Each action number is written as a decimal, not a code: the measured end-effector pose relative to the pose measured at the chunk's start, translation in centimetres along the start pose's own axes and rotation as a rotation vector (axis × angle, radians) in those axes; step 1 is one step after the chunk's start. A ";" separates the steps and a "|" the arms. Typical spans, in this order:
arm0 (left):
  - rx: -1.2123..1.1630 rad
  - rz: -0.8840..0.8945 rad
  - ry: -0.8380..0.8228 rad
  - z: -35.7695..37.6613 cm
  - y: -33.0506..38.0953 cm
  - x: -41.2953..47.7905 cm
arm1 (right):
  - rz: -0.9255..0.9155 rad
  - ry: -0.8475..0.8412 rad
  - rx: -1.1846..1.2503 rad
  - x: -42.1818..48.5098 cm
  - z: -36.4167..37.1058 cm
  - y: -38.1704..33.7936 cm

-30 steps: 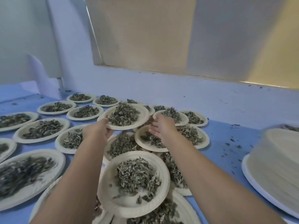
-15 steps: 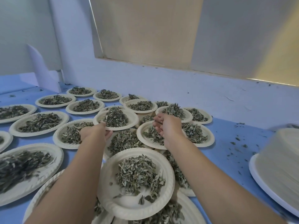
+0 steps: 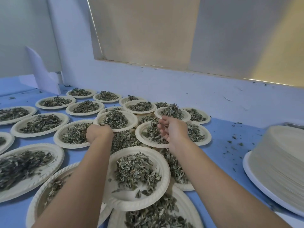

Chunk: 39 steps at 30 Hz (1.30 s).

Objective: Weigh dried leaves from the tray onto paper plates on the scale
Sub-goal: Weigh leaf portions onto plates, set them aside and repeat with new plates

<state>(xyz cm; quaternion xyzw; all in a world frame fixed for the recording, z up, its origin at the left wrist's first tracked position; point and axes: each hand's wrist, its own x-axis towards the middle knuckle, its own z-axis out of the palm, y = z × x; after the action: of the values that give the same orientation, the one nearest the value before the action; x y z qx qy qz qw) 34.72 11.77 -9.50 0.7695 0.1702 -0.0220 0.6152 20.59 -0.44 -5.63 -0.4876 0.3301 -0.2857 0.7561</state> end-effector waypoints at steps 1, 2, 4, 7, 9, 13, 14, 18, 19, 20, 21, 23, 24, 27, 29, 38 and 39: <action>0.030 0.032 0.031 0.1 0.0 -0.5 | -0.003 -0.002 0.003 -0.3 -0.4 -0.2; 0.046 0.061 0.055 0.1 0.1 -1.2 | -0.009 0.000 0.005 -0.6 -0.8 -0.4; -0.005 0.104 0.057 0.4 0.1 -2.7 | -0.026 -0.001 0.010 -1.2 -1.7 -1.0; -0.156 0.145 -0.060 1.1 0.5 -6.4 | -0.042 -0.012 0.023 -2.3 -3.4 -1.8; -0.270 0.166 -0.191 1.7 0.8 -9.0 | -0.060 -0.019 0.035 -3.0 -4.7 -2.5; -0.280 0.249 -0.390 2.7 2.2 -13.8 | -0.146 -0.018 0.006 -4.6 -8.2 -4.3; -0.280 0.268 -0.434 2.9 2.6 -15.2 | -0.179 -0.018 -0.020 -5.0 -9.1 -4.8; -0.344 0.288 -0.597 4.3 3.0 -20.9 | -0.378 0.017 -0.205 -6.9 -13.2 -6.6; -0.363 0.291 -0.642 4.8 2.9 -22.5 | -0.446 0.051 -0.308 -7.3 -14.5 -7.0; -0.381 0.292 -0.691 5.2 2.7 -24.0 | -0.515 0.095 -0.422 -7.7 -15.8 -7.2; -0.390 0.294 -0.739 5.7 2.5 -25.5 | -0.581 0.144 -0.524 -8.0 -17.2 -7.5; -0.389 0.291 -0.818 6.3 1.9 -28.1 | -0.692 0.214 -0.674 -8.8 -19.7 -7.9; -0.390 0.284 -0.848 6.6 1.5 -29.2 | -0.743 0.240 -0.744 -9.0 -20.8 -8.1; -0.407 0.258 -0.900 6.9 0.4 -31.8 | -0.866 0.329 -1.027 -9.4 -23.6 -8.2; -0.420 0.244 -0.917 6.8 -0.4 -33.0 | -0.882 0.369 -1.230 -9.6 -25.0 -8.3; -0.423 0.191 -0.922 6.2 -2.4 -35.0 | -0.864 0.347 -1.678 -10.1 -26.3 -7.6; -0.418 0.190 -0.923 6.2 -2.5 -35.0 | -0.875 0.356 -1.710 -10.0 -26.2 -7.6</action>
<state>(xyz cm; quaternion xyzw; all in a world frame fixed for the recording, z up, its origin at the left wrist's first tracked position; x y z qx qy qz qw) 2.12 -1.88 -4.80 0.5522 -0.1888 -0.2687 0.7663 -6.82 -10.00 -4.42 -0.9008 0.3252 -0.2746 -0.0864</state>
